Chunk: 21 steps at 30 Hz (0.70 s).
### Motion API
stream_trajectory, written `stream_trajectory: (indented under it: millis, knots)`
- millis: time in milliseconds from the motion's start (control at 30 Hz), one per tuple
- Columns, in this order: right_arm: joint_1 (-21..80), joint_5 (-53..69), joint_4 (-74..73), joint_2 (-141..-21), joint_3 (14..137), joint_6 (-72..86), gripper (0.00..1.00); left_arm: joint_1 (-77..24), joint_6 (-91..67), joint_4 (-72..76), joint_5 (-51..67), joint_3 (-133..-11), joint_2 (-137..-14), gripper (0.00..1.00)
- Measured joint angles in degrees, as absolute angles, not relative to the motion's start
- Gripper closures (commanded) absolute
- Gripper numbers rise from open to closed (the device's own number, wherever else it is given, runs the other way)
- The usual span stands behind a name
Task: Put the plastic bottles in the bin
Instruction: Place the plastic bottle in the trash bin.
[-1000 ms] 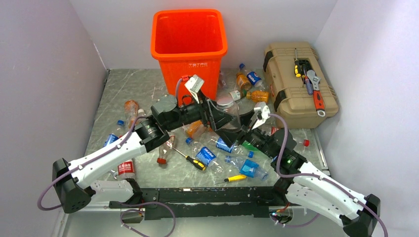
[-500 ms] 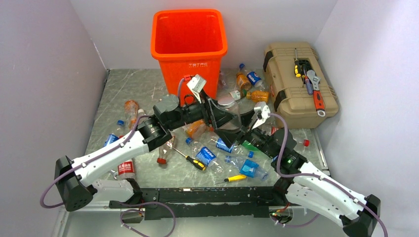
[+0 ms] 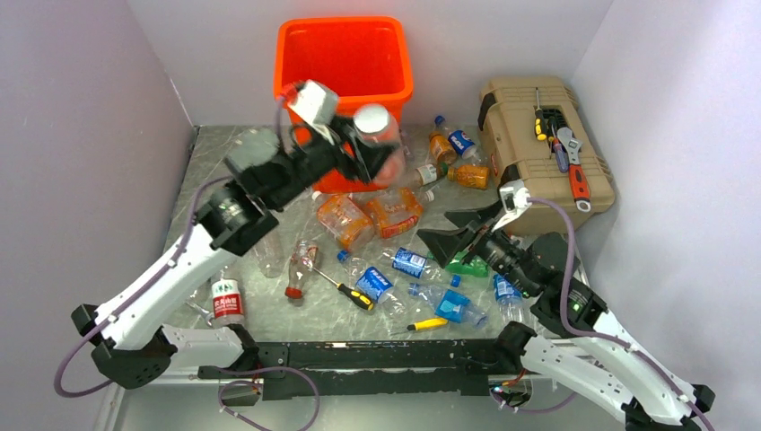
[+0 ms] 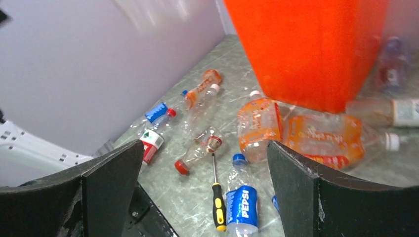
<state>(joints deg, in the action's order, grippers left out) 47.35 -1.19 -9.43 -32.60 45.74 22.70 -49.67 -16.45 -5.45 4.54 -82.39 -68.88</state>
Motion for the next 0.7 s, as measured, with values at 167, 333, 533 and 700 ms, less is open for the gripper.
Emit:
stream_trajectory:
  millis: [167, 333, 533, 700]
  knots:
    - [47.35, -7.07, -14.35, -28.97, 43.86, 25.12, 0.00, -42.09, -6.17, -7.66, -1.28, -99.20, -74.19, 0.76]
    - [47.35, -7.44, -16.40, -28.32, 38.52, 26.09, 0.00, -29.52, -3.64, -6.24, -1.34, -110.63, -84.66, 0.78]
    - [47.35, -8.32, -17.78, -23.73, 32.56, 26.70, 0.00, -17.93, -6.48, -6.76, 2.55, -120.40, -99.96, 0.79]
    - [47.35, -10.96, -18.52, -21.89, 32.56, 26.63, 0.00, -12.73, -9.41, -8.88, 3.86, -121.19, -107.53, 0.61]
